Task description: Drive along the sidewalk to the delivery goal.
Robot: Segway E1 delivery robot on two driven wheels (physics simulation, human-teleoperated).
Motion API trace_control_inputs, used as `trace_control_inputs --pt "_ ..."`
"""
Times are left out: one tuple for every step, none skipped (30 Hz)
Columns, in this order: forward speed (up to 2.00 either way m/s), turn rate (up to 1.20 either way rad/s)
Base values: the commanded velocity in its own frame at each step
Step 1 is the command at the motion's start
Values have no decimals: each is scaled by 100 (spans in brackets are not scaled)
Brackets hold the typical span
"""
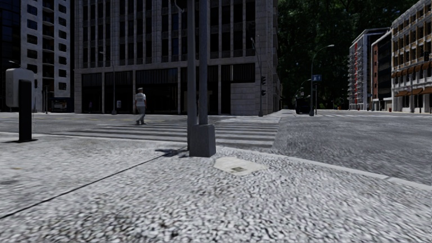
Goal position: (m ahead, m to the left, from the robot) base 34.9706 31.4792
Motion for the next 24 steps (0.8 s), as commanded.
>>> trace_control_inputs --pt "113 29" --pt "113 29" --pt "117 34" --pt "120 35" --pt "120 35" --pt "121 36" --pt "121 36" --pt "122 36" --pt "122 36" --pt "122 39" --pt "122 46" --pt "122 51" --pt "122 51" --pt "122 52" --pt "122 52" --pt "122 53" --pt "122 53" --pt "122 53" --pt "122 53" --pt "122 53" --pt "122 53" --pt "122 53" --pt "122 53" --pt "122 53"
